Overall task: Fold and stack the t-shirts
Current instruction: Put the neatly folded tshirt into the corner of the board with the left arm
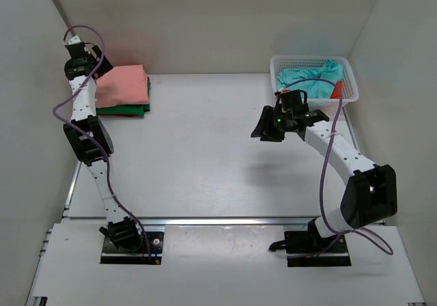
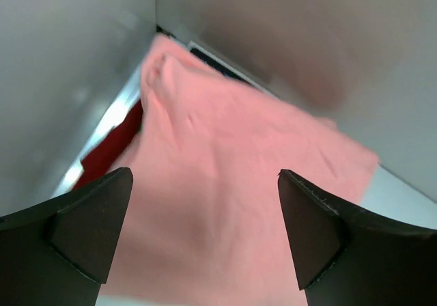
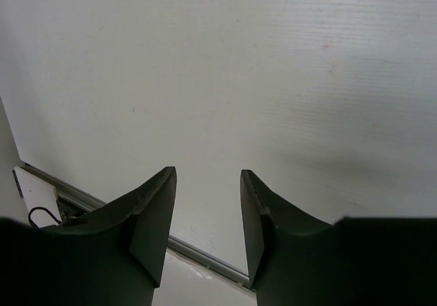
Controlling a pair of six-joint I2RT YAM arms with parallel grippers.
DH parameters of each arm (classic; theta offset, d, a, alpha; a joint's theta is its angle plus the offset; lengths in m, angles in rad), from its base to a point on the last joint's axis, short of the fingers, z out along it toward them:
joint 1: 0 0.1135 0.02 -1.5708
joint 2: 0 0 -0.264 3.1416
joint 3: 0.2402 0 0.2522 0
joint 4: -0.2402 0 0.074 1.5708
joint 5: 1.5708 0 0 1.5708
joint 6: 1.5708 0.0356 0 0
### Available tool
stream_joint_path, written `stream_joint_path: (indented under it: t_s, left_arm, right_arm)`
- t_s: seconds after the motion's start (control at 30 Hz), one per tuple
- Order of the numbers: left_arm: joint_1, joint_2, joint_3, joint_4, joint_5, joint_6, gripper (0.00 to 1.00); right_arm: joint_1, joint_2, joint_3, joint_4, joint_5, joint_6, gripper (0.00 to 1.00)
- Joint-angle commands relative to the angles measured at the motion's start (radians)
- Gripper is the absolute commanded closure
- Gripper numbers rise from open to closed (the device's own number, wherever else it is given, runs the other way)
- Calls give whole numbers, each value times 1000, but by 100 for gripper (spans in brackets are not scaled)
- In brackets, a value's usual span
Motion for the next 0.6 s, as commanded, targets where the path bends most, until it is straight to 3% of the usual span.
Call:
stream_joint_path:
  t_s: [0.0, 0.1, 0.2, 0.27, 0.33, 0.4, 0.57]
  left_arm:
    - [-74, -222, -109, -94, 74, -32, 1]
    - [-184, -380, -437, -167, 112, -6, 1]
    - [-337, -612, -774, -110, 149, 17, 2]
    - [-401, -748, -898, -102, 170, -20, 2]
    - [-521, -791, -973, -147, 128, -26, 1]
    - [-568, -826, -1064, -165, 127, -28, 1]
    - [-536, -938, -1189, -204, 185, -47, 1]
  right_arm:
    - [-52, -98, -26, -10, 16, -27, 60]
    - [-105, -172, -56, -37, 24, -77, 60]
    - [-154, -222, -72, -83, 31, -128, 59]
    - [-186, -265, -94, -80, 50, -145, 59]
    - [-255, -322, -141, -54, 56, -143, 58]
    - [-310, -348, -169, 8, 50, -130, 58]
    - [-393, -296, -84, 46, 79, -162, 56]
